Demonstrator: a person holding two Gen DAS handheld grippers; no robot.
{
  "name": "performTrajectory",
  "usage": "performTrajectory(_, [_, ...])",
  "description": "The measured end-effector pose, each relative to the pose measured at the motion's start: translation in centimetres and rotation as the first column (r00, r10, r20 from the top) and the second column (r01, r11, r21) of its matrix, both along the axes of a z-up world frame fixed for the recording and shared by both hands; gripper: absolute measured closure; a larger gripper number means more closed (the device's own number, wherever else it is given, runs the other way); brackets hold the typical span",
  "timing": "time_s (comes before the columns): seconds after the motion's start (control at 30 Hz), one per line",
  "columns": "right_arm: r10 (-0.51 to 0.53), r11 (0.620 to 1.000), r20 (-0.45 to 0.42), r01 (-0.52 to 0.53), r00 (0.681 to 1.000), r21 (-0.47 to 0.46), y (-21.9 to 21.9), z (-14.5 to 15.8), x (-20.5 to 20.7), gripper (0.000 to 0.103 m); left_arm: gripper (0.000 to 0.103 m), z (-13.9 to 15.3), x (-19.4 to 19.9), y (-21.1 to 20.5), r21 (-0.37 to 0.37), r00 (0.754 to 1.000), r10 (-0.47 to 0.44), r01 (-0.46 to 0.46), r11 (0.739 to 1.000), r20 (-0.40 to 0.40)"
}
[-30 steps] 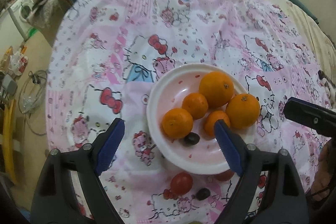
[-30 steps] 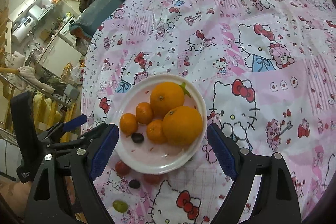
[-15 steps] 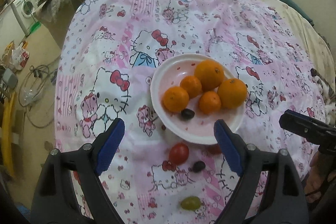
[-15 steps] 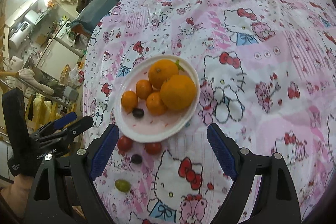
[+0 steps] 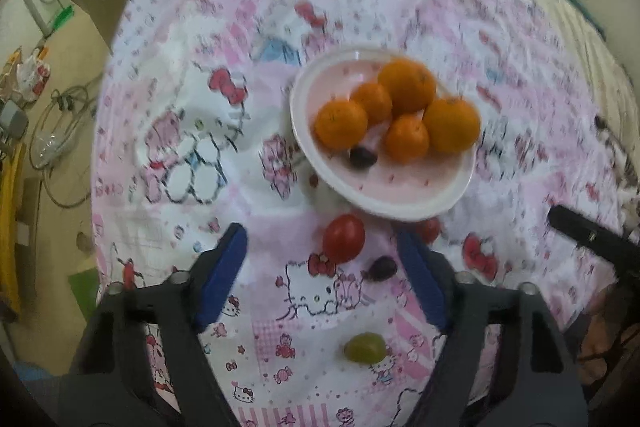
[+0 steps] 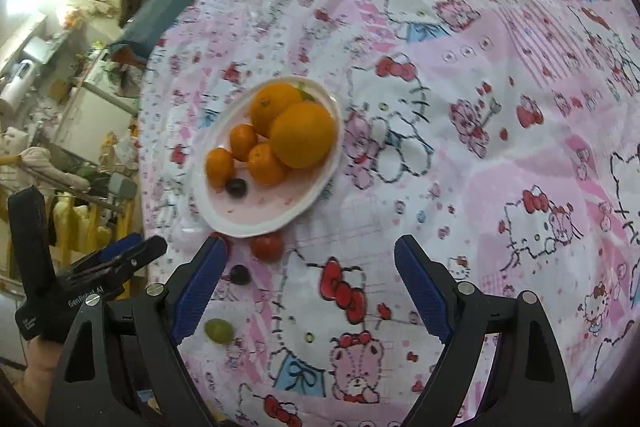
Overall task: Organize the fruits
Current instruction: 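Move both open grippers back toward the tomatoes and grapes in front of the plate, then grasp a dark grape with the left gripper while the right gripper grasps a red tomato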
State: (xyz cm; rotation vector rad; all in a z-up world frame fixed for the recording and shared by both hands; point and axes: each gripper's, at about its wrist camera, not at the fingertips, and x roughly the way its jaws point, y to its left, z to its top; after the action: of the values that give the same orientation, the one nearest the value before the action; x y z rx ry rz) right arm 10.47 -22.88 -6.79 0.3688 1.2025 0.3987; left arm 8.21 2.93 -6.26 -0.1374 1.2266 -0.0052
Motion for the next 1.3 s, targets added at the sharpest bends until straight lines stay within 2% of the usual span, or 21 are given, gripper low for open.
performTrajectory(0.1, [-0.005, 1.000, -0.025, 0.005, 1.000, -0.009, -0.2, -0.8, 0.2, 0.015, 0.039, -2.0, 0.1, -0.6, -0.005, 0.997, -0.017, 0.017, 1.000, -0.070])
performTrajectory(0.13, [-0.005, 1.000, -0.032, 0.004, 0.999, -0.020, -0.2, -1.1, 0.3, 0.015, 0.044, -2.8, 0.1, -0.7, -0.017, 0.995, -0.015, 0.013, 1.000, -0.098])
performTrajectory(0.17, [-0.005, 1.000, -0.038, 0.004, 0.999, -0.025, -0.3, -1.3, 0.3, 0.015, 0.054, -3.4, 0.0, -0.9, -0.037, 0.992, -0.016, 0.012, 0.999, -0.123])
performTrajectory(0.2, [-0.007, 1.000, -0.047, 0.005, 0.999, -0.026, -0.4, -1.6, 0.4, 0.015, 0.059, -4.0, 0.0, -1.2, -0.054, 0.989, -0.021, 0.013, 0.998, -0.149])
performTrajectory(0.3, [-0.008, 1.000, -0.065, 0.007, 0.998, -0.013, -0.6, -1.9, 0.4, 0.015, 0.060, -5.2, 0.1, -2.4, -0.094, 0.980, -0.029, 0.011, 0.996, -0.197])
performTrajectory(0.4, [-0.002, 1.000, -0.057, 0.002, 0.998, -0.011, -0.6, -1.6, 0.3, 0.015, 0.062, -5.6, 0.5, -3.6, -0.113, 0.978, -0.030, 0.006, 0.994, -0.206])
performTrajectory(0.57, [-0.002, 1.000, -0.051, 0.001, 0.999, -0.021, -0.9, -1.5, 0.2, 0.015, 0.065, -6.9, 1.2, -5.4, -0.066, 0.974, -0.041, 0.027, 0.997, -0.225])
performTrajectory(0.6, [-0.005, 1.000, -0.056, 0.003, 0.998, -0.022, -1.1, -1.7, 0.2, 0.015, 0.076, -6.9, 1.3, -5.9, -0.052, 0.974, -0.057, 0.047, 0.998, -0.218])
performTrajectory(0.67, [-0.011, 1.000, -0.062, 0.009, 0.998, -0.023, -1.4, -1.9, 0.2, 0.015, 0.083, -7.0, 1.4, -6.5, -0.018, 0.973, -0.068, 0.066, 0.998, -0.220])
performTrajectory(0.9, [-0.008, 0.999, -0.074, 0.006, 0.997, -0.033, -1.4, -2.5, 0.2, 0.015, 0.084, -6.7, 1.3, -6.8, -0.041, 0.972, -0.071, 0.063, 0.997, -0.225])
performTrajectory(1.07, [0.013, 1.000, -0.080, -0.015, 0.997, -0.027, -0.6, -2.7, 0.3, 0.015, 0.084, -4.9, 0.2, -5.6, -0.060, 0.977, -0.067, 0.056, 0.997, -0.202])
performTrajectory(1.2, [0.058, 0.997, -0.089, -0.061, 0.994, -0.037, 1.5, -3.3, 0.5, 0.015, 0.084, -3.4, -0.7, -3.4, -0.071, 0.986, -0.025, 0.013, 0.997, -0.167])
performTrajectory(1.3, [0.115, 0.989, -0.083, -0.122, 0.990, -0.086, 3.9, -3.8, 0.6, 0.015, 0.084, -2.7, -1.0, -1.7, -0.069, 0.990, 0.002, -0.012, 0.998, -0.144])
